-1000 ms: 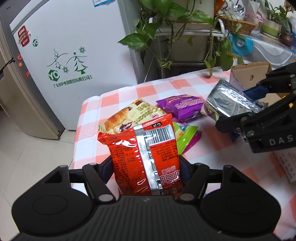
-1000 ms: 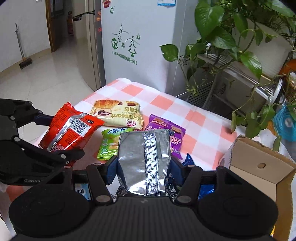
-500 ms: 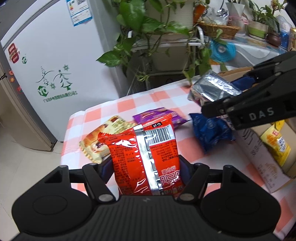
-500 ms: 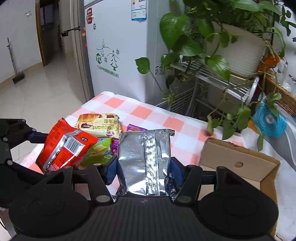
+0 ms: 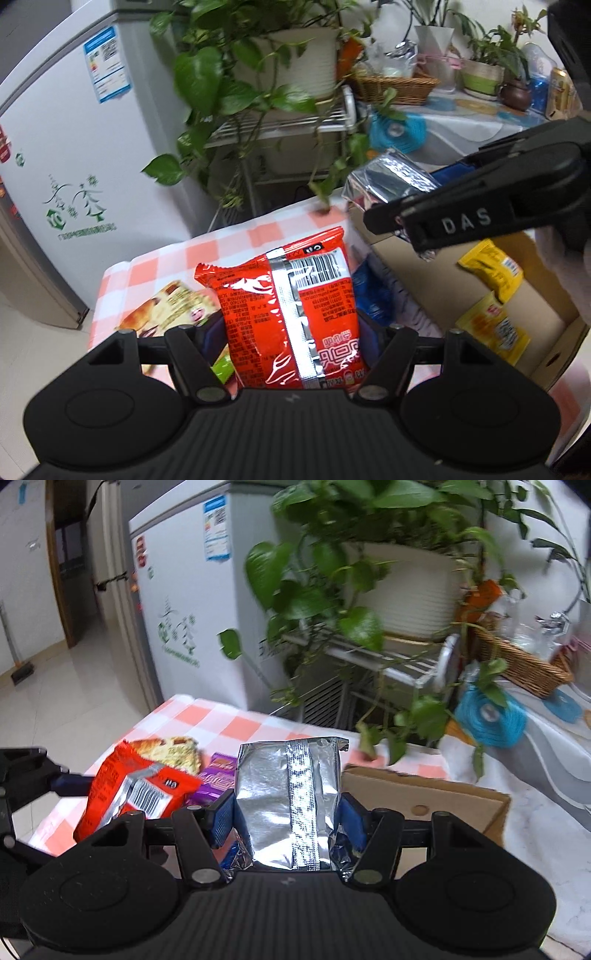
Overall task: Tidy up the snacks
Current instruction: 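Lift the red packet with the left tool while the right tool carries the silver packet toward the box, then open both tools over the box to drop the red and silver packets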
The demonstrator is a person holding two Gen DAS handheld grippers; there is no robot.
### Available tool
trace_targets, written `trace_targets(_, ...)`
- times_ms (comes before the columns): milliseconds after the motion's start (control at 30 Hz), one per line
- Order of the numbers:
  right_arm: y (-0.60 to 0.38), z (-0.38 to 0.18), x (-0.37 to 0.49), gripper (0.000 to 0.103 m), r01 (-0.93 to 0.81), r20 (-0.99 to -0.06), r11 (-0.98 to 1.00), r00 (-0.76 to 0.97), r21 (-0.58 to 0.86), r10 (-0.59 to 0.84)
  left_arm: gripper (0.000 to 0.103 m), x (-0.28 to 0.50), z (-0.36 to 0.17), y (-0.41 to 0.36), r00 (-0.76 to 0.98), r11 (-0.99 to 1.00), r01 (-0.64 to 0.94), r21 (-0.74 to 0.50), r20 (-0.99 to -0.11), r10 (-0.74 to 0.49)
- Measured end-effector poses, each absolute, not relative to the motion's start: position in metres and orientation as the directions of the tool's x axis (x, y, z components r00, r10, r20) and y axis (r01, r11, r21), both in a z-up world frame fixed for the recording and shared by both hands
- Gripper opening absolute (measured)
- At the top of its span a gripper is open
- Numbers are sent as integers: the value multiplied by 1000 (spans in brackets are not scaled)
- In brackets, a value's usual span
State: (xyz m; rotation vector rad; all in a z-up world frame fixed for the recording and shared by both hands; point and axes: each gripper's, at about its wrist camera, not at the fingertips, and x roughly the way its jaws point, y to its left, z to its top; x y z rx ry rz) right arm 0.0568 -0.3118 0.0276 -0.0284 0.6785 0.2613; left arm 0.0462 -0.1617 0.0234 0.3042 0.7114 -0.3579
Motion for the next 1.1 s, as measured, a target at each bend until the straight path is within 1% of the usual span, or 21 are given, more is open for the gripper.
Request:
trace_targets(333, -359, 32, 54, 66, -157, -614, 984, 770, 79, 173, 69, 39, 25, -210, 672, 866, 485, 124, -687, -277)
trace_targets(600, -374, 24, 55, 66, -115, -645, 990, 751, 77, 137, 69, 33, 15, -249, 628, 835, 539, 112, -714, -310)
trace_targets(833, -383, 22, 59, 64, -85, -653, 992, 746, 97, 128, 69, 31, 3, -268, 598, 810, 574, 124, -739, -310)
trace_targets(933, -386, 21, 60, 66, -67, -654, 992, 747, 106, 121, 70, 31, 1, -273, 592, 801, 583, 133, -745, -307)
trace_targets(967, -386, 21, 61, 68, -64, -654, 992, 747, 107, 119, 70, 31, 1, -274, 592, 798, 587, 140, -746, -305)
trace_targets(1033, -387, 21, 61, 70, -59, -652, 993, 749, 107, 114, 81, 30, 1, -277, 601, 797, 583, 155, -743, -294)
trace_targets(1100, -387, 21, 61, 72, -54, -650, 993, 752, 109, 112, 85, 29, 3, -276, 610, 800, 577, 165, -738, -288)
